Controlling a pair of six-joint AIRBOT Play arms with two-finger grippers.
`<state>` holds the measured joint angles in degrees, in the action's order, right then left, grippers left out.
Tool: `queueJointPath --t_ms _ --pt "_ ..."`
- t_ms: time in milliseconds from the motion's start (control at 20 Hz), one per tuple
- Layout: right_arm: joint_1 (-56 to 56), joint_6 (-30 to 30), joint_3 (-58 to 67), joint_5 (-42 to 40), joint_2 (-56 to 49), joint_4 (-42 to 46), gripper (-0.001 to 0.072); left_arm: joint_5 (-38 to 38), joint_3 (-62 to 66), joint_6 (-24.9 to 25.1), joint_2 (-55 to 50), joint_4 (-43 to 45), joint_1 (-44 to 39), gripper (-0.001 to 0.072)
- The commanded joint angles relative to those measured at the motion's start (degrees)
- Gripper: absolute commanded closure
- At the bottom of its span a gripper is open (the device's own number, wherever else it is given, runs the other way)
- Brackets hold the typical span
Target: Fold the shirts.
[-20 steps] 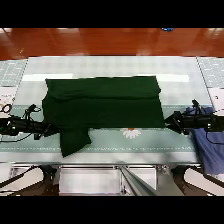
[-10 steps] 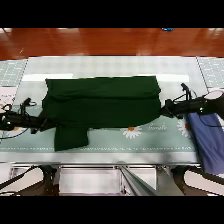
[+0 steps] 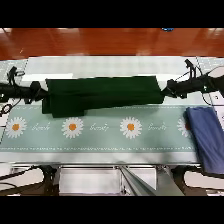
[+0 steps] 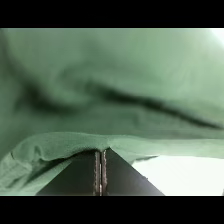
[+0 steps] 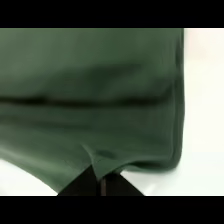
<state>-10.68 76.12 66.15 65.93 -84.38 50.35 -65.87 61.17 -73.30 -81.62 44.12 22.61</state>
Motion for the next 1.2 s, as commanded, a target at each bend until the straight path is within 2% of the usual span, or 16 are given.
queueJointPath --t_ms 0,300,550,600,650,700,750,850,950,1050,1150 --pt "0.24 0.55 7.54 -2.99 -6.29 -0.94 0.0685 1.38 12.46 -3.58 -9.81 -0.66 -3.54 0.0691" --pt "1.27 0.50 17.66 -4.04 -17.70 -4.81 0.0685 1.38 27.93 -6.10 -23.06 -0.63 -5.84 0.0691" --pt "1.49 0.50 21.09 -6.58 -22.18 -6.27 0.0684 1.09 30.10 -5.99 -27.74 -0.59 -5.84 0.0690" --pt "1.49 0.52 21.11 -7.45 -22.60 -6.60 0.0578 0.72 30.12 -5.81 -28.22 -0.61 -5.86 0.0610" --pt "1.51 0.55 21.11 -8.02 -22.77 -6.84 0.0325 -0.04 30.14 -5.88 -28.44 -0.61 -5.86 0.0318" --pt "1.49 0.57 21.22 -7.87 -22.75 -6.80 0.0298 -1.95 30.40 -4.98 -28.35 -0.26 -5.60 0.0199" --pt "0.83 0.72 21.99 -5.95 -22.64 -6.25 0.0299 -4.68 31.76 -4.94 -28.35 0.96 -4.76 0.0201" --pt "-2.36 3.50 25.35 1.75 -22.10 -4.48 0.0299 -9.70 34.77 -8.74 -27.26 5.55 -1.99 0.0202" --pt "-7.13 3.23 26.84 8.15 -19.37 -3.85 0.0299 -9.70 34.12 -8.98 -21.88 8.70 1.11 0.0203" --pt "-11.37 1.68 25.83 11.21 -16.26 -3.06 0.0299 -4.39 29.92 -8.96 -13.05 14.64 2.67 0.0203" --pt "-13.46 1.40 22.03 9.68 -14.25 -3.15 0.0299 4.07 19.89 -8.15 -2.08 17.64 2.71 0.0202"
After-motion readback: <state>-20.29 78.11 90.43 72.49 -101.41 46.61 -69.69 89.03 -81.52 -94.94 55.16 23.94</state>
